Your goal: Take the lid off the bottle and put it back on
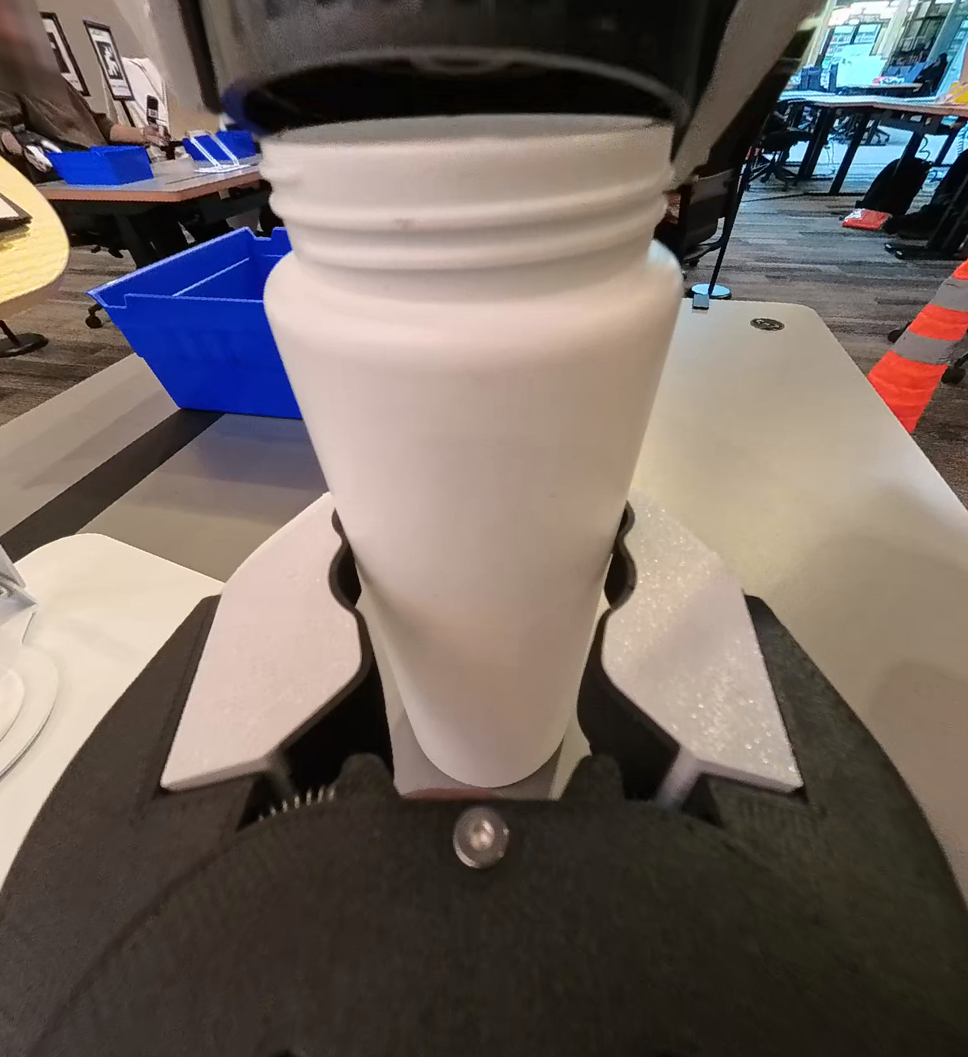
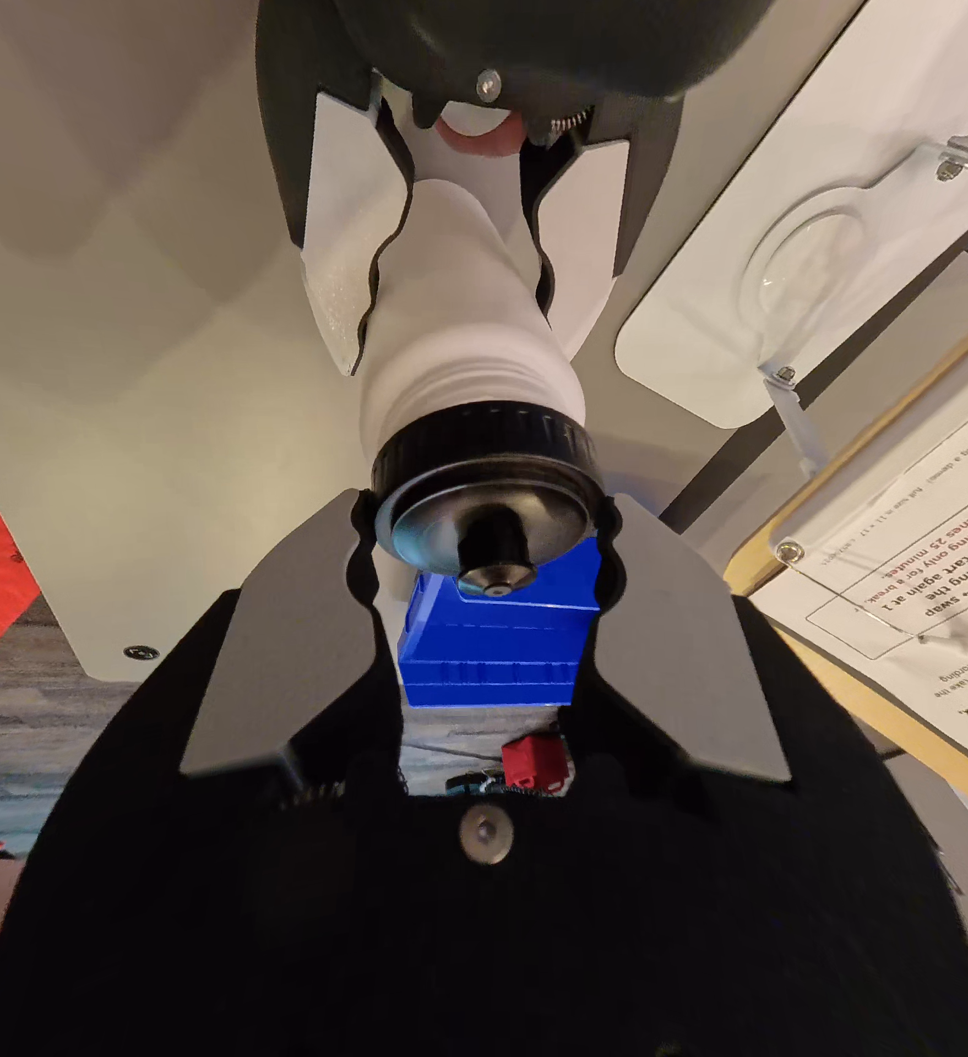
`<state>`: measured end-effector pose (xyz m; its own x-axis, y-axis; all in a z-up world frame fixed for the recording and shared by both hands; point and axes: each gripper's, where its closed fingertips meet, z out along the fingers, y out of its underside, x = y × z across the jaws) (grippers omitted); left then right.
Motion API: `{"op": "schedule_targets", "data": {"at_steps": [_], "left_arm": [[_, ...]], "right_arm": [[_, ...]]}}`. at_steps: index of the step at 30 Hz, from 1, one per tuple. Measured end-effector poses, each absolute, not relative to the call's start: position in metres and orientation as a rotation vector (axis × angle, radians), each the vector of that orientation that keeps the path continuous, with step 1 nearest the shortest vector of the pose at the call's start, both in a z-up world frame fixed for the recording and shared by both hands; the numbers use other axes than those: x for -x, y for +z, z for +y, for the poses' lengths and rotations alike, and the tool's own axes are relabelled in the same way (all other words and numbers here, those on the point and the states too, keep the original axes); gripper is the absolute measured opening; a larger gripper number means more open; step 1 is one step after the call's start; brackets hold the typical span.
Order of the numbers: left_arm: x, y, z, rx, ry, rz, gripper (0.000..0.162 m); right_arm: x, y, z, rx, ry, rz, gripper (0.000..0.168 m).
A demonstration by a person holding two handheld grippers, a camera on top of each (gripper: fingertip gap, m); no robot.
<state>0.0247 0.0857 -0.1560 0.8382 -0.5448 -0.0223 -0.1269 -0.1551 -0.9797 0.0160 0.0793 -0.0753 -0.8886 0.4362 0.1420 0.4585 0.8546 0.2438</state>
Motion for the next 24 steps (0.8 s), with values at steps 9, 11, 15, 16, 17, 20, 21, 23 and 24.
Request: {"op": "schedule_targets", "data": {"at_steps": [9,11,15,16,17,20,21,23,24], "left_arm": [[-0.025,-0.156,0.085,1.709,-0.393,0.525,0.085],[-0.025,-0.156,0.085,1.708,-0.393,0.525,0.086],[-0.027,-0.156,0.086,1.705,-0.395,0.524,0.086],[-0.027,-0.156,0.086,1.704,-0.395,0.524,0.086],[-0.027,-0.156,0.086,1.704,-0.396,0.524,0.086],[-0.027,-0.156,0.086,1.701,-0.399,0.523,0.086],[-0.027,-0.156,0.086,1.701,-0.399,0.523,0.086],[-0.027,-0.156,0.086,1.701,-0.399,0.523,0.086],[-0.027,-0.156,0.086,1.701,-0.400,0.523,0.086]], "right_arm": [[-0.013,-0.032,0.125,1.068,-0.102,-2.699,0.075],[-0.015,-0.017,0.169,1.233,-0.076,-2.539,0.075],[-0.032,-0.014,0.271,1.613,-0.096,-2.230,0.075],[-0.038,-0.023,0.292,1.698,-0.107,-2.194,0.075],[-0.044,-0.035,0.312,1.772,-0.126,-2.163,0.075],[-0.056,-0.083,0.355,1.955,-0.185,-2.134,0.075],[-0.058,-0.101,0.366,2.005,-0.196,-2.132,0.075],[-0.061,-0.135,0.383,2.103,-0.208,-2.131,0.076],[-0.060,-0.151,0.389,2.141,-0.188,-2.130,0.076]]}}
